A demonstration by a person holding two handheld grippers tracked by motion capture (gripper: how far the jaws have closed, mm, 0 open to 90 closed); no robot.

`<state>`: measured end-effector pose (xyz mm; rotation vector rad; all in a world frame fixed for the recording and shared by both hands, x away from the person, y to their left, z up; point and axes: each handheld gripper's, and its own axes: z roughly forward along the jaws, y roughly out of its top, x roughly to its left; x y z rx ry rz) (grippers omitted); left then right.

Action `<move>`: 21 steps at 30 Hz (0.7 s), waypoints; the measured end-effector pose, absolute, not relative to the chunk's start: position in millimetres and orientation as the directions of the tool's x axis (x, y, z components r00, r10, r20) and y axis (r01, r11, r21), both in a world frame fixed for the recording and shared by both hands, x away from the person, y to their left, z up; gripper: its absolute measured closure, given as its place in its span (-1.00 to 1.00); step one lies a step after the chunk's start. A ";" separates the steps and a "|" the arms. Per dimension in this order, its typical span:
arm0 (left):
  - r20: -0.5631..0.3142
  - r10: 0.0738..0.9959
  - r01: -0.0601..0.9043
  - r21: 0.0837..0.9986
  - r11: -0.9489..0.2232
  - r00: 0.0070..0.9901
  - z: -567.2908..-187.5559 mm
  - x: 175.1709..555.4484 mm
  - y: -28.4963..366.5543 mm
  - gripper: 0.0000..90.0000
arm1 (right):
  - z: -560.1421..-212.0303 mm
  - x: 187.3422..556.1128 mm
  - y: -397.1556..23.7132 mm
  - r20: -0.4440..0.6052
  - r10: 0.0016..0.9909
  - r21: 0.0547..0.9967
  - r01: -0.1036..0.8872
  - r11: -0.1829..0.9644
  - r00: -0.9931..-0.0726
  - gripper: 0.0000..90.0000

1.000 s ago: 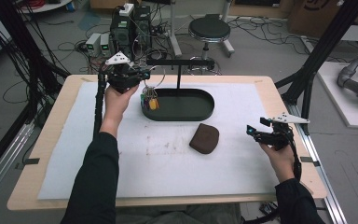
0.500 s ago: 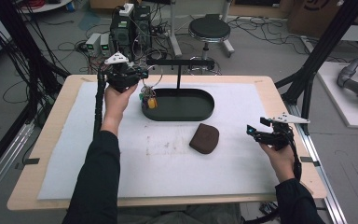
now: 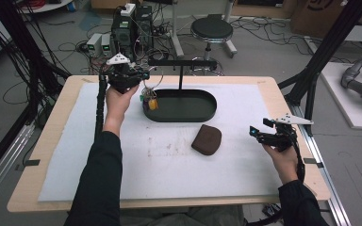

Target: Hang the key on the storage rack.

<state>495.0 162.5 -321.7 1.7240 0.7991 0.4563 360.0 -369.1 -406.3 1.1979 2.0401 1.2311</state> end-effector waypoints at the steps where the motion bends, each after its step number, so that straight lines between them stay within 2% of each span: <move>1: -0.098 0.714 0.282 0.949 -0.143 0.693 -322.1 495.3 162.1 0.93 | -406.3 359.9 -369.0 0.043 0.860 0.873 0.438 0.216 -0.508 -0.43; 21: -0.105 0.728 0.288 0.949 -0.130 0.677 -326.4 499.3 160.5 0.92 | -406.2 359.8 -369.5 0.046 0.861 0.872 0.441 0.214 -0.507 -0.43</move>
